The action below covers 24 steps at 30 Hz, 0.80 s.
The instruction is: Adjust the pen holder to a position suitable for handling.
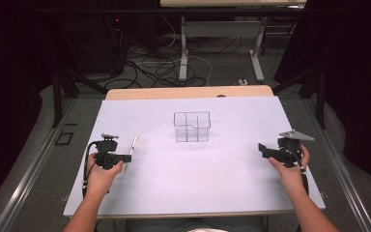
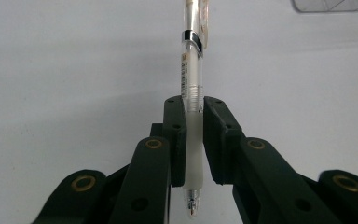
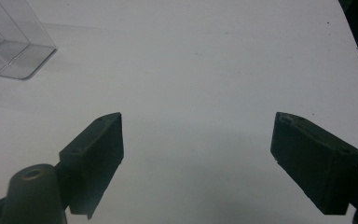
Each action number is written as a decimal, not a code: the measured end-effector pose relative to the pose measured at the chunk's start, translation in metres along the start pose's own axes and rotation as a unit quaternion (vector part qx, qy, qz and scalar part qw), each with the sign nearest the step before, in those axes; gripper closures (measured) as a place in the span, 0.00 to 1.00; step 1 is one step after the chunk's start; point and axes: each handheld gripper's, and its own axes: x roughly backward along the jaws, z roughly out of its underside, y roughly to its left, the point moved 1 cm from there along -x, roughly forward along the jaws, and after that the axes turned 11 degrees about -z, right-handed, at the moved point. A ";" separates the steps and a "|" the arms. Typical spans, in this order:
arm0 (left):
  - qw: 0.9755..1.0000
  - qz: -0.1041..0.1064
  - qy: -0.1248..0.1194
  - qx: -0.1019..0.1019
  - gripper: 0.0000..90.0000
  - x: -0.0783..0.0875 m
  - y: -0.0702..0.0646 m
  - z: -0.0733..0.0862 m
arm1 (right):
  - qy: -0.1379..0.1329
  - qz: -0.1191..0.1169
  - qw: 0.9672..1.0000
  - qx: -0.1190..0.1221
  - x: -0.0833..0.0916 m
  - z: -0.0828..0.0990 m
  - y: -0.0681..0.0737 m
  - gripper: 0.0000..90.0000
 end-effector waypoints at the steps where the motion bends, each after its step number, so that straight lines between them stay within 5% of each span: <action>1: 1.000 0.002 -0.004 -0.005 0.89 0.002 -0.001 -0.001 | 0.000 -0.001 1.000 0.000 0.000 0.000 0.000 0.19; 14: 0.997 0.030 -0.036 -0.061 0.89 0.012 -0.022 -0.001 | 0.000 -0.007 1.000 0.016 0.001 -0.002 0.004 0.18; 24: 0.991 0.064 -0.034 -0.114 0.89 0.014 -0.051 0.002 | 0.007 -0.014 0.999 0.046 -0.002 -0.003 0.013 0.18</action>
